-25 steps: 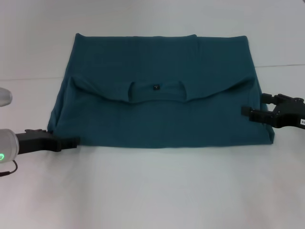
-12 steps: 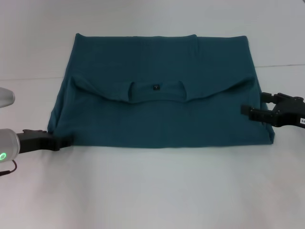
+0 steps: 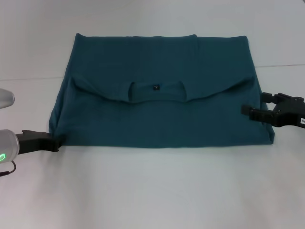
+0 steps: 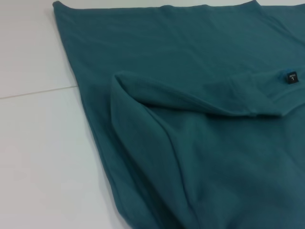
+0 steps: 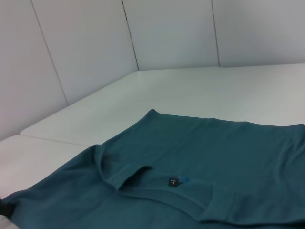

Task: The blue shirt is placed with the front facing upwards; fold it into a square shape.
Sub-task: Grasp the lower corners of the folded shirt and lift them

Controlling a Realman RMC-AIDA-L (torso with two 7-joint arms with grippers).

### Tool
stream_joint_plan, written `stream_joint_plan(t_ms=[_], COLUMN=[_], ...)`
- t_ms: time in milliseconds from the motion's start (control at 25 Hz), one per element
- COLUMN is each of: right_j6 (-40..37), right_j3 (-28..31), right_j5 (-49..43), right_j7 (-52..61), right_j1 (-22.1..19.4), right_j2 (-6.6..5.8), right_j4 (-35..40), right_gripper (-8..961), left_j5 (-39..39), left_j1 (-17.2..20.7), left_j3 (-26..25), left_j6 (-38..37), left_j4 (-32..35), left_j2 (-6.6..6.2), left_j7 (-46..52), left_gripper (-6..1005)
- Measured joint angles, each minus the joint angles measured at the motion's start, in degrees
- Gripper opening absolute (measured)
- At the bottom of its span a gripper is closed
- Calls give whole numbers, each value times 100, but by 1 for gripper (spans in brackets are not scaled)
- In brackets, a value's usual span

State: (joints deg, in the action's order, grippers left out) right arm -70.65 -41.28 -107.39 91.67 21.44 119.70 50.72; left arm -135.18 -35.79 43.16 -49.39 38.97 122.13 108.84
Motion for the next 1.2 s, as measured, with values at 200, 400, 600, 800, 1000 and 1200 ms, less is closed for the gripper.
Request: stream_joint_plan(t_ms=[200,400,600,800,1000,1200], right_j6=[-4,12,66,-272,-940,-1473], right_j3=[31,52,185,222,235,236], right_j5=[0,-19,-225,-1162,-2307,-3244], right_j7=[8,117,688,1771,3271,4121], right_j1=[-22,-34,-116,-127,151,618], right_j2=[0,-2,-95,-161,-225,-392], right_j4=[0,1,161,866,1599,1652], right_gripper=[906,906,906,906,907,906], left_j5=[20,38,42,45,46,54], left_j1=[4,11,10,2,-6,-15], left_j3=[-19,-6,23,25,26,17], left_j6=[0,-30,-45,-57,-60,-61], left_j4=[18,38,41,41,41,58], left_j2=[5,5,19,21,21,21], left_j7=[-3,-8,-18,-21,-21,-20], left_gripper=[154,81,52,52,52,51])
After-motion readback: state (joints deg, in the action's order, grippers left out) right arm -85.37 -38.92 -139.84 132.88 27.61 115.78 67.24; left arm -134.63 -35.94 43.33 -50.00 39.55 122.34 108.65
